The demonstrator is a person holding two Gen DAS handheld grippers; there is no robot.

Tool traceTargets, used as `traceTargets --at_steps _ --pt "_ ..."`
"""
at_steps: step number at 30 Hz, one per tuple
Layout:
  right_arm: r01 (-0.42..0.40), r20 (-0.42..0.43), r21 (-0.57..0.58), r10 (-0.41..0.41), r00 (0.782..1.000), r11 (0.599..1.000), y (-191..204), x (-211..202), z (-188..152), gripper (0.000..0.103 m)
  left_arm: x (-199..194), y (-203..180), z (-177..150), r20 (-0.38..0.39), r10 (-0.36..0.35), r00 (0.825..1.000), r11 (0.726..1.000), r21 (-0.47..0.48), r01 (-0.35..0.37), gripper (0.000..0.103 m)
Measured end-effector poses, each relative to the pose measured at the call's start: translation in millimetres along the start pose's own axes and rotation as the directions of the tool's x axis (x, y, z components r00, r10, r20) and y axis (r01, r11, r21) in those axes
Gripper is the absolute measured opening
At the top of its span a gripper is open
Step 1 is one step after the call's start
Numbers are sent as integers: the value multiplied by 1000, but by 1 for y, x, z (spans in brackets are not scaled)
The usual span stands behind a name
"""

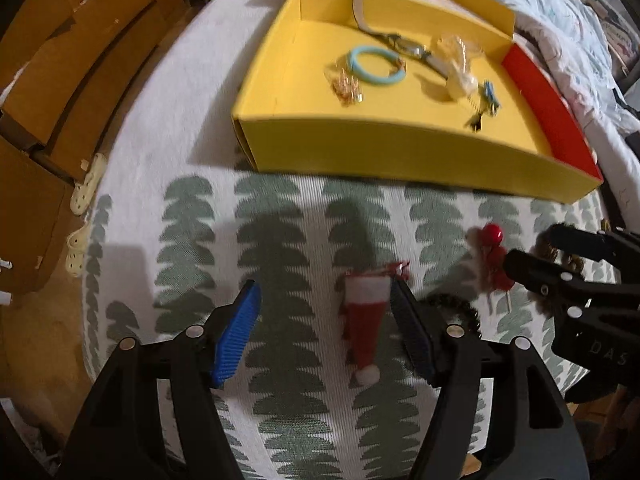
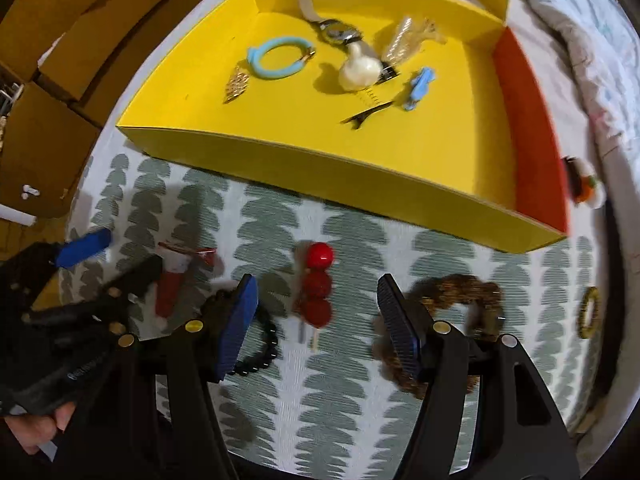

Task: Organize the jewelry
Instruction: 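Move left gripper to the red Santa-hat ornament while right gripper moves to the red bead stick, then close left gripper on the Santa hat while right gripper closes on the red bead stick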

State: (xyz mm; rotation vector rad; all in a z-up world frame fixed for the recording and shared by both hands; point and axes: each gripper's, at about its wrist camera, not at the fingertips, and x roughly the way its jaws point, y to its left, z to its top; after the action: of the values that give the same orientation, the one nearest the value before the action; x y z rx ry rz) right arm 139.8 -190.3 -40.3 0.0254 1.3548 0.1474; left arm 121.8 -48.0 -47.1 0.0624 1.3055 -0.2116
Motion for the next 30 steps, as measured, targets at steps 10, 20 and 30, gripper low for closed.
traceTargets --at_steps 10,20,30 --pt "-7 -34 20 7 999 1000 -2 15 2 63 12 -8 -10 -24 3 1000 1000 24 -3 67" --pt "-9 -72 16 10 997 1000 3 31 4 51 29 -16 -12 -53 24 998 999 28 -23 62" --pt "11 -89 7 -10 996 1000 6 42 8 43 34 -20 -13 -52 16 999 1000 24 -15 57"
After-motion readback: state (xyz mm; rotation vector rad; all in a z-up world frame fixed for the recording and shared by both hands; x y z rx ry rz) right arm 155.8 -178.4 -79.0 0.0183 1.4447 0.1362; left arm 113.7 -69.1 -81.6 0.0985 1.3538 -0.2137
